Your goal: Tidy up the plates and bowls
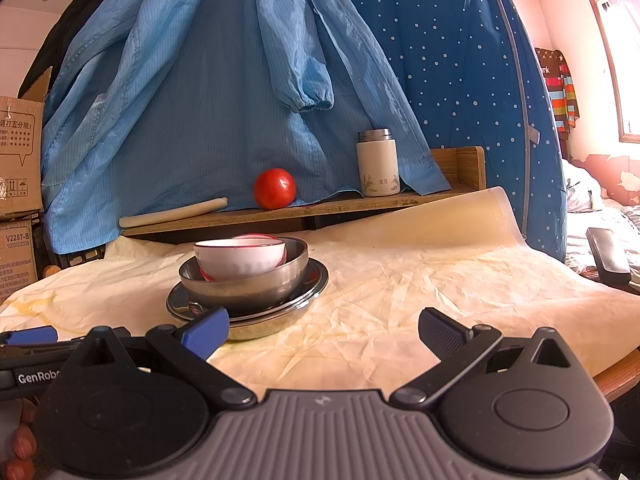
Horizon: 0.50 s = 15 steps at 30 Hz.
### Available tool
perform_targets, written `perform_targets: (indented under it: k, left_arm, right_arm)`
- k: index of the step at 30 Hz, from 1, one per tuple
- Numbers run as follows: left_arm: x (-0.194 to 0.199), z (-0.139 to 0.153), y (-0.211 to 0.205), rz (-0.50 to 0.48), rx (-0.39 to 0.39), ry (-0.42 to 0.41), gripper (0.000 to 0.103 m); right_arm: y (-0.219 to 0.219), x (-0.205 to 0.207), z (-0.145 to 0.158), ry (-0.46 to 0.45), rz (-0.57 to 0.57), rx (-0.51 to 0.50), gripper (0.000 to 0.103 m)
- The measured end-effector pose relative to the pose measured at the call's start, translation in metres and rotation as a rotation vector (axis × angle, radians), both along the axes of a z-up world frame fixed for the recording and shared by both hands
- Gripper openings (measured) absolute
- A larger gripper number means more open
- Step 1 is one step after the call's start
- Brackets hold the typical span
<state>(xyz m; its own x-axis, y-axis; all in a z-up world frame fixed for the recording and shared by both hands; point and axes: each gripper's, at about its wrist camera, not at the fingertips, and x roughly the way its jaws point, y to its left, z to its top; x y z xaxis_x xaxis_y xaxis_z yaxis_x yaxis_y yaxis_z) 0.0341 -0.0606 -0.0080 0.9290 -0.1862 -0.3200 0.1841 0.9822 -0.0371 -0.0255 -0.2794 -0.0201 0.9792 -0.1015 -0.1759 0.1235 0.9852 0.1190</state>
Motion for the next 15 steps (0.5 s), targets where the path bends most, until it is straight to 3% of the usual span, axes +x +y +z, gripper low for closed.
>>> perform_targets:
  k: [15]
  left_arm:
    - [-0.0064,0.0023,0.0005,-0.009,-0.003,-0.028,0.102]
  right_arm:
    - [0.0013,0.0001,-0.0012,0.002,-0.003,0.003,0.103]
